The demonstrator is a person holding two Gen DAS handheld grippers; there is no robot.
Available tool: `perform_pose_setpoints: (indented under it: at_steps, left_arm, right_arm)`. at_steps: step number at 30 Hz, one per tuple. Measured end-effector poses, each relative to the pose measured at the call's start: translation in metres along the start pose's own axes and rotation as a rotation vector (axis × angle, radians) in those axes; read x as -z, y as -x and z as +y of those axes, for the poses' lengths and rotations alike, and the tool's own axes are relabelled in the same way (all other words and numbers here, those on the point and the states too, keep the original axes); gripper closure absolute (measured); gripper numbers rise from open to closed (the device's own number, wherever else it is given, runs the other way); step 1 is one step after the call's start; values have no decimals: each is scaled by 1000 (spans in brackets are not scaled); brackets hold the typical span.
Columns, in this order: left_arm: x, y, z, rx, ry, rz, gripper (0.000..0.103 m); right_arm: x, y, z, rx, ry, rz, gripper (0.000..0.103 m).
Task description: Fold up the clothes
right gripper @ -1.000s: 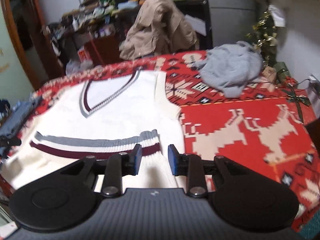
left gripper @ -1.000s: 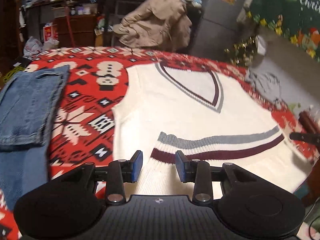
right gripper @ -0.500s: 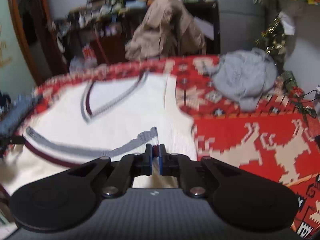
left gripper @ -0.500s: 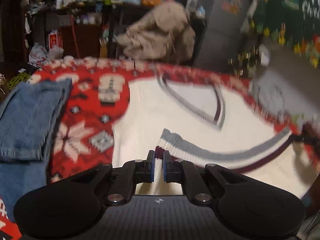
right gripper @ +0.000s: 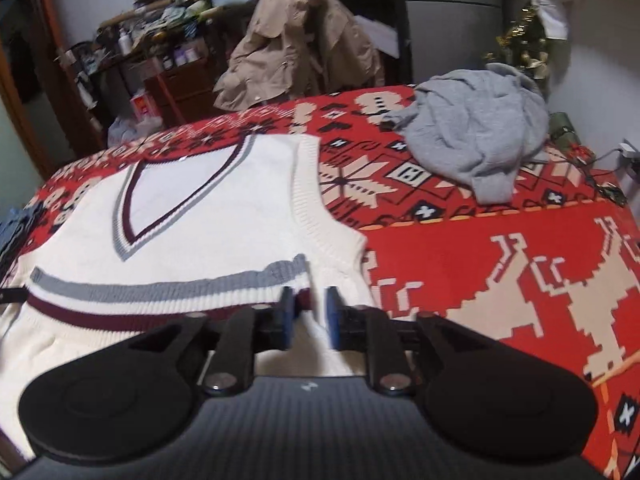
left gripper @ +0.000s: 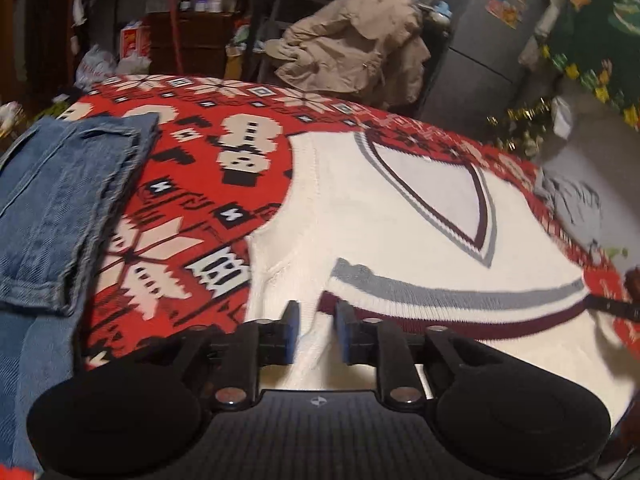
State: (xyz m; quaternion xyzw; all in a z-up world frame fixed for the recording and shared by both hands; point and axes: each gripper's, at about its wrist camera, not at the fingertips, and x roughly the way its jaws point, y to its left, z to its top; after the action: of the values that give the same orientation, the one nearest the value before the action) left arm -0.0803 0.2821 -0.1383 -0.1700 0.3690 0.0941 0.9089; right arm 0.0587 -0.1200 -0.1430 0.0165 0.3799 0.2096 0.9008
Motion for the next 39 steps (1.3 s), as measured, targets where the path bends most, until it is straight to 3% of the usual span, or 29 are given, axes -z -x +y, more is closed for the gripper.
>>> perform_pose_setpoints:
  at_steps: [2, 5, 11, 20, 26, 31, 33, 34, 39]
  left_arm:
    - [3, 11, 4, -12, 10, -11, 77]
    - [14, 29, 13, 31, 37, -5, 77]
    - [49, 55, 31, 85, 59, 48, 79]
    - [67, 72, 49, 190, 114, 85, 80]
    - [76, 80, 52, 191, 118, 89, 84]
    - [77, 80, 44, 150, 87, 77, 92]
    - [77, 81, 42, 121, 70, 72, 97]
    - [77, 83, 41, 109, 63, 68, 97]
    - [81, 89, 43, 91, 59, 67, 97]
  right_arm:
    - [0, 8, -3, 4, -13, -17, 74]
    - [1, 28, -9, -7, -36, -43, 74]
    - [27, 72, -29, -60, -79, -13, 74]
    - [68, 117, -62, -160, -284, -24, 72]
    - [77, 127, -67, -141, -290, -37, 72]
    - [80, 123, -63, -136, -244, -29, 72]
    - [80, 116, -61, -147, -230, -13, 78]
    - [81, 113, -61, -156, -224, -2, 98]
    - [81, 118, -58, -116, -179, 31, 98]
